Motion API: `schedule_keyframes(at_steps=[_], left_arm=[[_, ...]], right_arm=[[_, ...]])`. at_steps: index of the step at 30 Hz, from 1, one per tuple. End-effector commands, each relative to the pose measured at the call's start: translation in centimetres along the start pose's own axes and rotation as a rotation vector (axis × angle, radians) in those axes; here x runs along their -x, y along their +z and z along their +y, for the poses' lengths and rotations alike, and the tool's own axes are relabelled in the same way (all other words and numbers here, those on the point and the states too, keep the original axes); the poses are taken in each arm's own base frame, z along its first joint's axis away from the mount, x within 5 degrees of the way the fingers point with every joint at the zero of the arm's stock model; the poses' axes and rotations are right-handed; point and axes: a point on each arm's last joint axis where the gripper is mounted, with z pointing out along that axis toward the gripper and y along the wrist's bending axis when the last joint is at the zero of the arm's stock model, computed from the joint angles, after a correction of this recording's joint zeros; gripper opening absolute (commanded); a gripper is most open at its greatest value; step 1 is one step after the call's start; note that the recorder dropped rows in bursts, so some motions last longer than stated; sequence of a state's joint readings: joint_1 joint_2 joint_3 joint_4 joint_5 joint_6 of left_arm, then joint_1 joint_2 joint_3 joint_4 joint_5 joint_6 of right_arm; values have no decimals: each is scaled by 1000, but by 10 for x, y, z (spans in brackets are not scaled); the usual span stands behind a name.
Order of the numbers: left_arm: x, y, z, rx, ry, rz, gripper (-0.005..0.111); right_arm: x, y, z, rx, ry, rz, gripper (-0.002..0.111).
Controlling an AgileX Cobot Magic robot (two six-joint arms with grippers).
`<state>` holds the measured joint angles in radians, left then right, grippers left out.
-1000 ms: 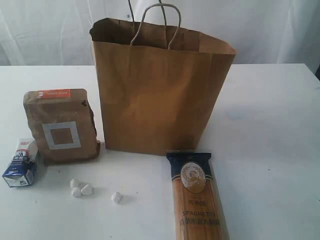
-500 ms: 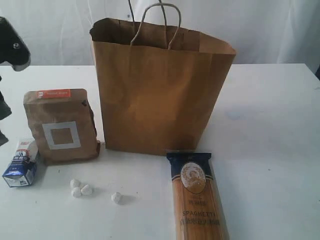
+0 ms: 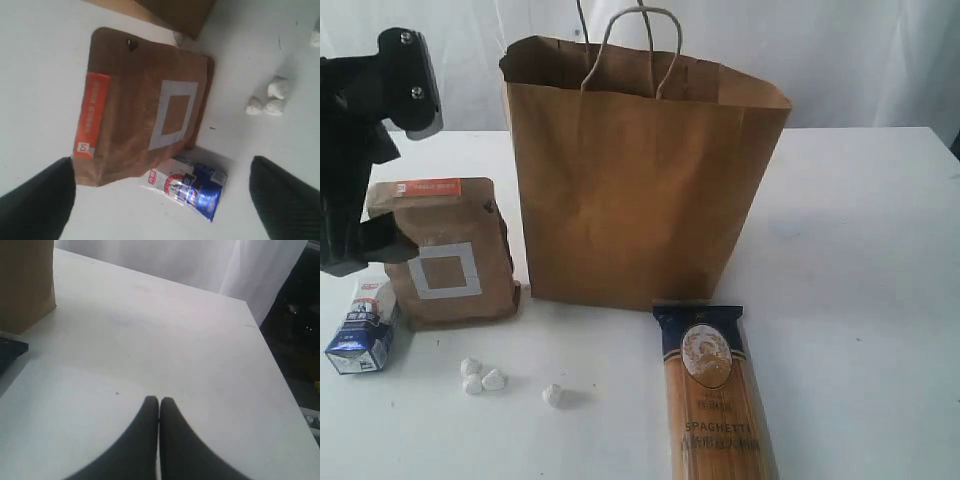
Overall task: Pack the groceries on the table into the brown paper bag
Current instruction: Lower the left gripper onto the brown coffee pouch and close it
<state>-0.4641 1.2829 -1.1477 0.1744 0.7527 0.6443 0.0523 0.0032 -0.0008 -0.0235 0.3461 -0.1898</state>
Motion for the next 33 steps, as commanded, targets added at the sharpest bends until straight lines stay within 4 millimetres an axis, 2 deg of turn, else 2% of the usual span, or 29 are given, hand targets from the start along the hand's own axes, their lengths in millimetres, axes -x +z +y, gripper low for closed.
schedule_keyframes(at_steps=[1, 4, 7, 8, 10, 13, 14, 16, 19, 25, 33], left_arm=[[6, -3, 1, 0, -46, -73, 105], [7, -2, 3, 19, -18, -80, 105], [13, 1, 22, 201, 82, -106, 105], [16, 4, 25, 209, 85, -114, 105], [19, 15, 27, 163, 91, -71, 105], [12, 40, 31, 5, 127, 98, 105], [7, 54, 36, -100, 88, 199, 105], [6, 64, 49, -131, 53, 236, 105], [11, 72, 61, -85, 51, 171, 105], [14, 107, 50, -253, 146, 147, 105], [12, 151, 43, -318, 145, 185, 105]], right_arm=[[0, 0, 0, -6, -9, -5, 0], [0, 0, 0, -6, 6, -5, 0], [0, 0, 0, -6, 10, -5, 0], [0, 0, 0, -6, 10, -5, 0], [0, 0, 0, -6, 10, -5, 0], [0, 0, 0, -6, 10, -5, 0], [0, 0, 0, -6, 10, -5, 0], [0, 0, 0, -6, 10, -5, 0], [0, 0, 0, -6, 10, -5, 0], [0, 0, 0, -6, 10, -5, 0], [0, 0, 0, -6, 10, -5, 0]])
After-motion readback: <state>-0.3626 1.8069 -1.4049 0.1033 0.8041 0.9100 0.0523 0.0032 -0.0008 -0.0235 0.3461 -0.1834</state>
